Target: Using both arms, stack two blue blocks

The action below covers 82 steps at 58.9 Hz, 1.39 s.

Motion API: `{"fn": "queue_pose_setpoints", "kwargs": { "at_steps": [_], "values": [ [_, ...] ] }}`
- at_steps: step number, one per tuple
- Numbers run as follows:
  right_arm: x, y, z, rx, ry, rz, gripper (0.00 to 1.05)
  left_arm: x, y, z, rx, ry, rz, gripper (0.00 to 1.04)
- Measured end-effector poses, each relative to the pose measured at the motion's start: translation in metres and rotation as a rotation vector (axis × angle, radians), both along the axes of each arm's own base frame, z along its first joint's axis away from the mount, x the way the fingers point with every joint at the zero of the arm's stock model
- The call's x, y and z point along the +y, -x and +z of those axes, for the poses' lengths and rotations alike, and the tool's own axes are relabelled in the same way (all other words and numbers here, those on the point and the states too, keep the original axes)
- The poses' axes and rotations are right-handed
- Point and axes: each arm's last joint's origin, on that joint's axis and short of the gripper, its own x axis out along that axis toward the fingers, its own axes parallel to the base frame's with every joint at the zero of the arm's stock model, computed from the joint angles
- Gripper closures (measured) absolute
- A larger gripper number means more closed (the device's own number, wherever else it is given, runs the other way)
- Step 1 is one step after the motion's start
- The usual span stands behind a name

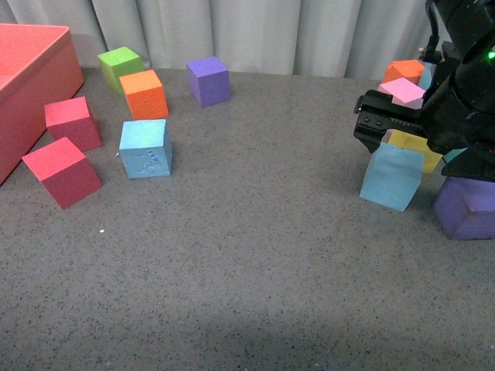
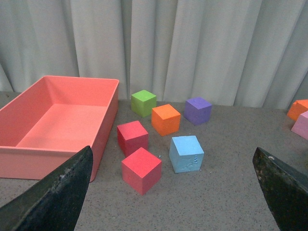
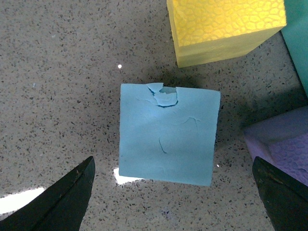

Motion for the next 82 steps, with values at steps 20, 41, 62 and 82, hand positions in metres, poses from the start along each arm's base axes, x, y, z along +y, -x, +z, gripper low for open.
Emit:
{"fn": "queue_pose_setpoints", "kwargs": {
  "at_steps": [20,41,62,82],
  "values": [
    [0.005,-0.015,-0.024,0.068,0.001,-0.006,0.10,0.000,0.000,0.000,0.000,0.000,0.000,0.07],
    [0.010,-0.025,-0.037,0.111,0.031,-0.006,0.43,0.000,0.000,0.000,0.000,0.000,0.000,0.07],
    [0.038,-0.028,-0.021,0.039,-0.009,0.096,0.58,0.000,0.000,0.000,0.000,0.000,0.000,0.07],
    [0.098,-0.032,-0.014,0.004,-0.040,0.310,0.58,0.000,0.000,0.000,0.000,0.000,0.000,0.07]
  ]
}}
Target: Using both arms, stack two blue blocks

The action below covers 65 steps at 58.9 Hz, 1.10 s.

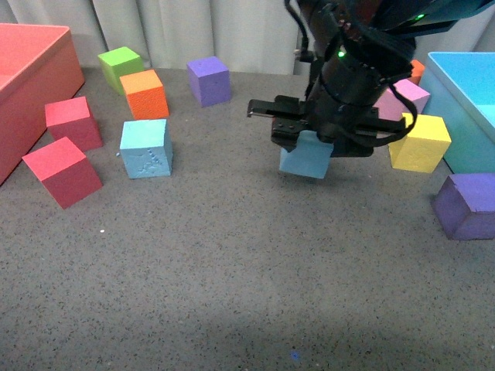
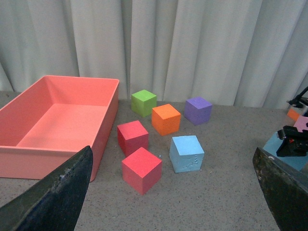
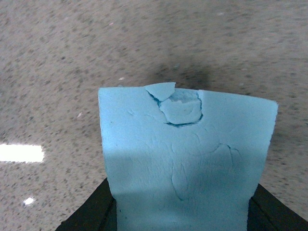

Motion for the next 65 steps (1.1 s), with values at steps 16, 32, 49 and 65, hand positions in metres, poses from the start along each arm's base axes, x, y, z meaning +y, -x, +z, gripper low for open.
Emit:
{"fn": "queue_pose_setpoints", "kwargs": {
  "at_steps": [16,32,49,65],
  "values": [
    [0.020,0.004,-0.014,0.061,0.009,0.105,0.59,0.000,0.000,0.000,0.000,0.000,0.000,0.07],
    [0.020,0.005,-0.013,0.066,-0.006,0.145,0.34,0.000,0.000,0.000,0.000,0.000,0.000,0.07],
    [0.017,0.011,0.021,-0.058,-0.016,0.177,0.10,0.000,0.000,0.000,0.000,0.000,0.000,0.07],
    [0.005,0.021,0.046,-0.475,0.184,0.139,0.21,0.000,0.000,0.000,0.000,0.000,0.000,0.07]
  ]
}}
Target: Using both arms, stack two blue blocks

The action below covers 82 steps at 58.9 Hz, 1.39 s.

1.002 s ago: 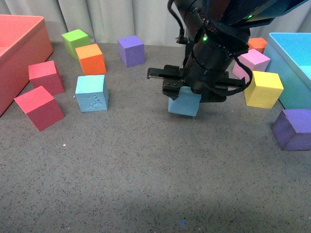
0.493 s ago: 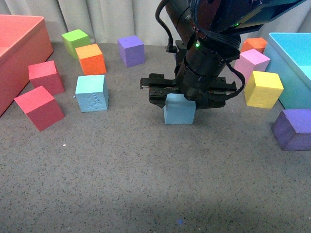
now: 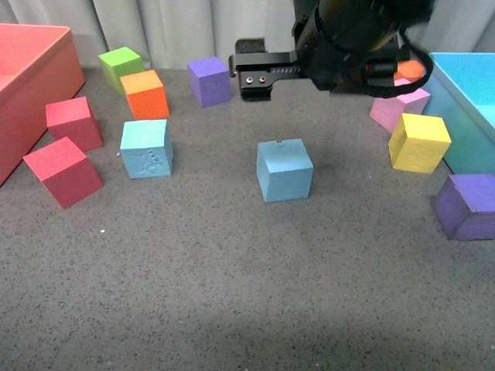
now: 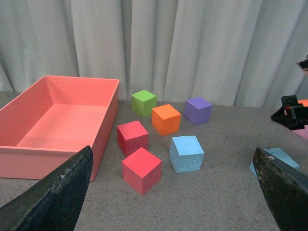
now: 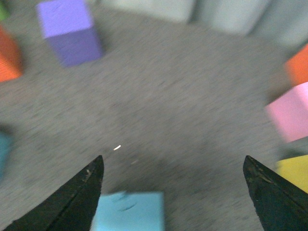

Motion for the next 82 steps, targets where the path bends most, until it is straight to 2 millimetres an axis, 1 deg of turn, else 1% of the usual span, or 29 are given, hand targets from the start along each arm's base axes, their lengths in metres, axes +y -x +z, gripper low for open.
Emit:
{"fn": "queue_pose_setpoints", "kwargs": {
  "at_steps": [2,3,7,8,9,10,11,13,15,19,22,23,27,29,34,37,42,50,62,64,68,82],
  "values": [
    [-0.011,0.011,-0.009,-0.122,0.020,-0.040,0.28,0.000,0.000,0.000,0.000,0.000,-0.002,0.07],
    [-0.014,0.014,-0.011,-0.147,0.021,-0.045,0.30,0.000,0.000,0.000,0.000,0.000,-0.001,0.07],
    [-0.037,0.035,-0.021,-0.295,-0.008,-0.062,0.41,0.000,0.000,0.000,0.000,0.000,0.002,0.07],
    [-0.044,0.042,-0.020,-0.352,-0.030,-0.071,0.44,0.000,0.000,0.000,0.000,0.000,0.002,0.07],
    [-0.048,0.046,-0.019,-0.379,-0.038,-0.071,0.46,0.000,0.000,0.000,0.000,0.000,0.003,0.07],
    [-0.056,0.052,-0.015,-0.442,-0.061,-0.079,0.50,0.000,0.000,0.000,0.000,0.000,0.003,0.07],
    [-0.059,0.055,-0.013,-0.468,-0.070,-0.082,0.51,0.000,0.000,0.000,0.000,0.000,0.003,0.07],
    [-0.069,0.064,-0.003,-0.540,-0.097,-0.089,0.57,0.000,0.000,0.000,0.000,0.000,0.002,0.07],
    [-0.081,0.076,0.011,-0.605,-0.118,-0.099,0.64,0.000,0.000,0.000,0.000,0.000,0.002,0.07],
    [-0.098,0.092,0.026,-0.647,-0.125,-0.112,0.74,0.000,0.000,0.000,0.000,0.000,0.002,0.07],
    [-0.109,0.104,0.030,-0.661,-0.124,-0.119,0.83,0.000,0.000,0.000,0.000,0.000,0.002,0.07],
    [-0.110,0.106,0.030,-0.661,-0.124,-0.119,0.85,0.000,0.000,0.000,0.000,0.000,0.001,0.07],
    [-0.122,0.125,0.026,-0.640,-0.118,-0.105,0.99,0.000,0.000,0.000,0.000,0.000,0.000,0.07],
    [-0.126,0.132,0.023,-0.629,-0.115,-0.101,1.04,0.000,0.000,0.000,0.000,0.000,0.000,0.07],
    [-0.136,0.150,0.021,-0.616,-0.110,-0.093,1.04,0.000,0.000,0.000,0.000,0.000,0.002,0.07],
    [-0.144,0.163,0.023,-0.629,-0.114,-0.094,1.04,0.000,0.000,0.000,0.000,0.000,0.002,0.07],
    [-0.152,0.174,0.024,-0.629,-0.113,-0.100,1.04,0.000,0.000,0.000,0.000,0.000,0.001,0.07],
    [-0.164,0.201,0.022,-0.621,-0.111,-0.102,1.04,0.000,0.000,0.000,0.000,0.000,0.001,0.07],
    [-0.173,0.225,0.023,-0.622,-0.111,-0.104,1.04,0.000,0.000,0.000,0.000,0.000,0.001,0.07],
    [-0.178,0.229,0.023,-0.620,-0.119,-0.084,1.04,0.000,0.000,0.000,0.000,0.000,0.001,0.07],
    [-0.184,0.236,0.024,-0.625,-0.112,-0.106,1.04,0.000,0.000,0.000,0.000,0.000,0.002,0.07],
    [-0.184,0.251,0.024,-0.627,-0.113,-0.104,1.04,0.000,0.000,0.000,0.000,0.000,0.001,0.07]
  ]
}}
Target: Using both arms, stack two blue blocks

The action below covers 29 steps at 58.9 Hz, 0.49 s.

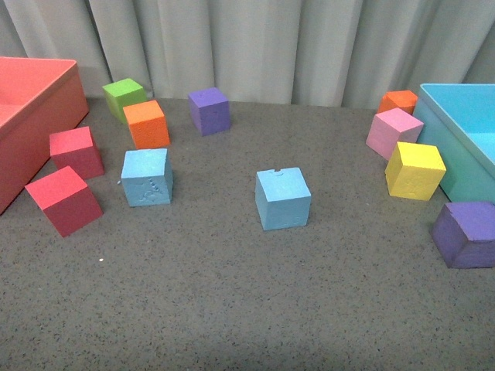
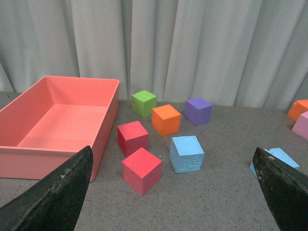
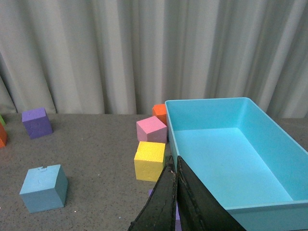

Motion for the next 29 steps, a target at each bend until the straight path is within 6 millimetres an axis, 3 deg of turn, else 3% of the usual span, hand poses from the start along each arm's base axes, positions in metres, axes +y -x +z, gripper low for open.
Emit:
{"fn": "queue_pose_setpoints", "kwargs": {
  "at_steps": [29],
  "values": [
    [0.000,0.022,0.005,-0.017,0.000,0.000,1.04,0.000,0.000,0.000,0.000,0.000,0.000,0.07]
  ]
}}
